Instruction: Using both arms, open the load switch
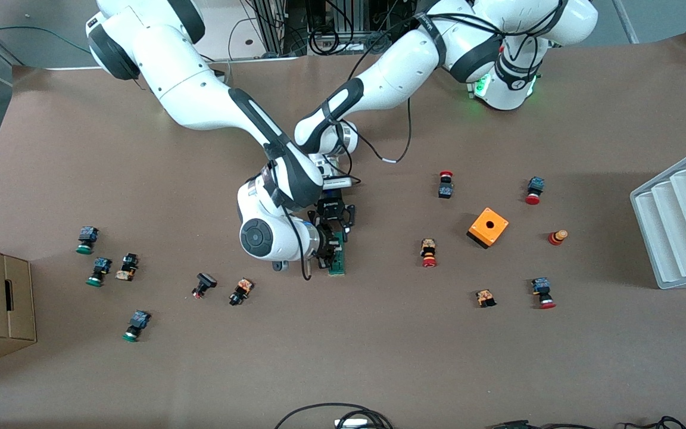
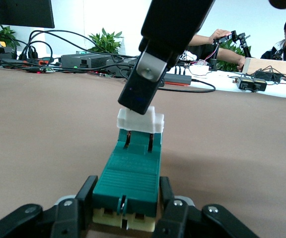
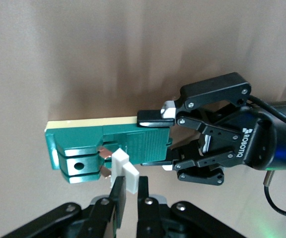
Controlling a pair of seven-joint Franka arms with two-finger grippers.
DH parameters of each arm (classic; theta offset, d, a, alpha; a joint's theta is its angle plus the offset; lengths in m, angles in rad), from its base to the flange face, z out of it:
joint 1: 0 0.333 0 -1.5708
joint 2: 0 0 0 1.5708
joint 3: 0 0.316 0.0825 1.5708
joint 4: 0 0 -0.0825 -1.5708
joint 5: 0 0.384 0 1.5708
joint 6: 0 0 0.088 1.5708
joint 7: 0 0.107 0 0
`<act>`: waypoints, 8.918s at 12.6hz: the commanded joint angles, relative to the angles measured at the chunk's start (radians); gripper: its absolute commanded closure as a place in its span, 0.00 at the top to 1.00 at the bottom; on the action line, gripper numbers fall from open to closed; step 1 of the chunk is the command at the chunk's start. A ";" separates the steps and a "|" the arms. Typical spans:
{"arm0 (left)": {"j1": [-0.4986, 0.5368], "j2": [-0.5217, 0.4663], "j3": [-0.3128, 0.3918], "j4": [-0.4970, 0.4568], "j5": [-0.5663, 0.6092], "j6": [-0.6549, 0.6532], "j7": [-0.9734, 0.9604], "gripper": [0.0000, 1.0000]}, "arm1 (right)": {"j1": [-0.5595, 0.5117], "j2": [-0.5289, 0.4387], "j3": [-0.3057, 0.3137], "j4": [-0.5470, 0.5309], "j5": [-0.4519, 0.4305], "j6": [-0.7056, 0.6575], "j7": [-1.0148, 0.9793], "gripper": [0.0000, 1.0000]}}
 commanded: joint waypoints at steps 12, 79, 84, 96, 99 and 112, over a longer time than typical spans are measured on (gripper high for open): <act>-0.009 0.023 0.002 0.015 -0.004 -0.006 -0.006 0.57 | -0.001 -0.023 -0.004 -0.059 0.034 0.055 -0.040 0.26; 0.784 -0.842 -0.208 0.101 -1.453 0.112 1.882 1.00 | -0.517 -0.841 -0.170 -0.323 -0.534 -0.407 -2.061 1.00; 0.861 -0.871 -0.066 0.104 -1.638 0.062 2.179 1.00 | -0.518 -0.838 -0.170 -0.323 -0.534 -0.407 -2.061 1.00; 0.964 -0.888 0.210 0.112 -1.848 -0.099 2.471 1.00 | -0.518 -0.838 -0.171 -0.323 -0.534 -0.407 -2.061 1.00; 0.962 -0.876 0.249 0.106 -1.852 -0.102 2.481 1.00 | -0.520 -0.836 -0.171 -0.323 -0.535 -0.407 -2.061 1.00; 0.996 -0.977 0.250 0.086 -1.860 -0.276 2.471 1.00 | -0.518 -0.836 -0.170 -0.323 -0.535 -0.403 -2.061 1.00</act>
